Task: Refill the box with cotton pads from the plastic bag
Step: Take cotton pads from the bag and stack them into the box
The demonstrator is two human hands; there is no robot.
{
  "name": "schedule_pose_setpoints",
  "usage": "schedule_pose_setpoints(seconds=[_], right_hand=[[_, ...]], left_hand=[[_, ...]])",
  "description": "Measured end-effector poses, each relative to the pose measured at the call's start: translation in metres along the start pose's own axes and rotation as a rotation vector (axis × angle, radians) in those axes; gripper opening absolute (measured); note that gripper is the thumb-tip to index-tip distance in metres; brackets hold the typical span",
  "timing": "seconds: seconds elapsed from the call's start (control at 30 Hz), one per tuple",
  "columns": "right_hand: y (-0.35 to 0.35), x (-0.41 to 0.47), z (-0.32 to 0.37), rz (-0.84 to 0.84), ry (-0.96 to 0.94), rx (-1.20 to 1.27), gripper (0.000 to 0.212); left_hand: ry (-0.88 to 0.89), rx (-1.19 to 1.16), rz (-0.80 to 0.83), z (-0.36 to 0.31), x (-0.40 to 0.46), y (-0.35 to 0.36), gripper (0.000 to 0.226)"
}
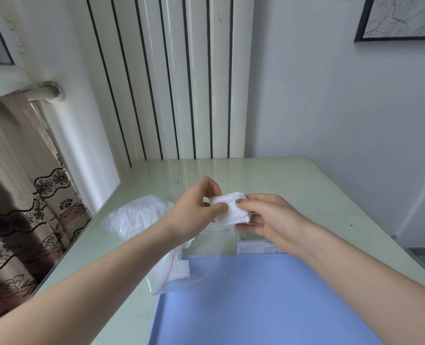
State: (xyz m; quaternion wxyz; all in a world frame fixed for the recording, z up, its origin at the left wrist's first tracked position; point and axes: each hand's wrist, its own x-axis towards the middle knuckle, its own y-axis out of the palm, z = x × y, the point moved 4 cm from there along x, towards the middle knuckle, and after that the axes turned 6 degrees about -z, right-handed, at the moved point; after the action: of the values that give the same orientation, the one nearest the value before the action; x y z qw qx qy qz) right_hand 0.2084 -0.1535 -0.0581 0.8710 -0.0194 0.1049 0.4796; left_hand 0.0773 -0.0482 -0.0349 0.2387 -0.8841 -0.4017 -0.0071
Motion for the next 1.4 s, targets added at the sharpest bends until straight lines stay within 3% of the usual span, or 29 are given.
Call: schedule_pose_setpoints(seconds=[0.17,0.27,0.33,0.4,0.47,0.57,0.8,0.9,1.2,1.4], right_hand=[[-0.007,0.006,0.002,0.050,0.028,0.119,0.013],[-0.024,0.014,0.008,-0.116,0.002,0.068,0.010],[-0.048,0.024,0.010,-0.337,-0.057,-0.142,0.009],[-0.069,0.032,0.012,-0.511,-0.105,-0.577,0.011],[-0.075,0.037,0.008,-0.526,-0.093,-0.959,0.014],[-0.064,0.047,-0.007,-0.484,-0.092,-1.175,0.020],[-0.031,0.077,-0.036,-0.488,-0.138,-1.158,0.026],[-0.024,0.083,-0.042,-0.469,-0.137,-1.013,0.007],[-0.024,0.090,-0.053,-0.302,0.235,-0.362,0.018],[-0.017,0.085,-0.049,-0.175,0.304,-0.213,0.030]], left_hand=[[-0.036,-0.052,-0.012,-0.001,0.015,0.015,0.019],[-0.188,-0.086,0.013,0.006,0.027,0.027,0.031],[-0.290,0.015,0.056,0.018,0.038,0.034,0.039],[-0.321,0.170,0.079,0.026,0.048,0.037,0.039],[-0.349,0.276,0.105,0.033,0.055,0.042,0.037],[-0.430,0.309,0.178,0.045,0.062,0.055,0.039],[-0.458,0.349,0.182,0.056,0.071,0.066,0.016],[-0.441,0.319,0.188,0.056,0.070,0.063,0.014],[-0.421,0.396,0.212,0.060,0.076,0.066,0.012],[-0.414,0.436,0.225,0.060,0.079,0.067,0.011]])
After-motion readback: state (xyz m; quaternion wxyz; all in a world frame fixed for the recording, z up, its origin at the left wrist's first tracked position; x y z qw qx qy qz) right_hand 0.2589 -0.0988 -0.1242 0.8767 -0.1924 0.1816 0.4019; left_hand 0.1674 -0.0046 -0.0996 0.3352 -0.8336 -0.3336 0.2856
